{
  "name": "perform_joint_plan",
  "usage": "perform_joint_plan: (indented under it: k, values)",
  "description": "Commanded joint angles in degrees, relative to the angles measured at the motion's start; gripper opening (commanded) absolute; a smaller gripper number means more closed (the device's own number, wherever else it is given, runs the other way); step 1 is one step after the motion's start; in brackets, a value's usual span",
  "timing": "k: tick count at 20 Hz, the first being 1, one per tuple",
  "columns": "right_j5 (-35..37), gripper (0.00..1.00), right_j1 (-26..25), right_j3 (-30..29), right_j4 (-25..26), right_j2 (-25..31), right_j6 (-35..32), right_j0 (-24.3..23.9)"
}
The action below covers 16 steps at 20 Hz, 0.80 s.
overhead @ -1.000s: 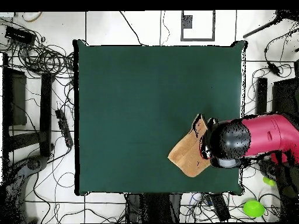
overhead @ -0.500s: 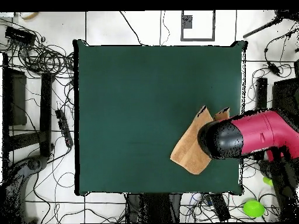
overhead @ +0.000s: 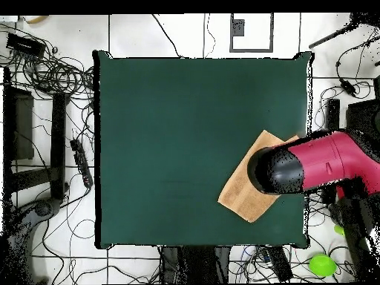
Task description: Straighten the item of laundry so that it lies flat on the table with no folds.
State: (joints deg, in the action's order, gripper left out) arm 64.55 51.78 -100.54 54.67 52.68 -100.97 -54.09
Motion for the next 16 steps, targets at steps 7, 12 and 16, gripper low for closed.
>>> perform_joint_plan:
  k: [7,12,16]
  values:
    - [-3.34,1.00,-6.32,4.61,-2.10,-0.96,8.88,5.96]
    - [-5.92,1.00,-11.27,9.44,-1.85,-5.04,-1.99,8.18]
    - [-5.90,1.00,-15.67,15.07,-1.13,-9.89,-10.96,11.27]
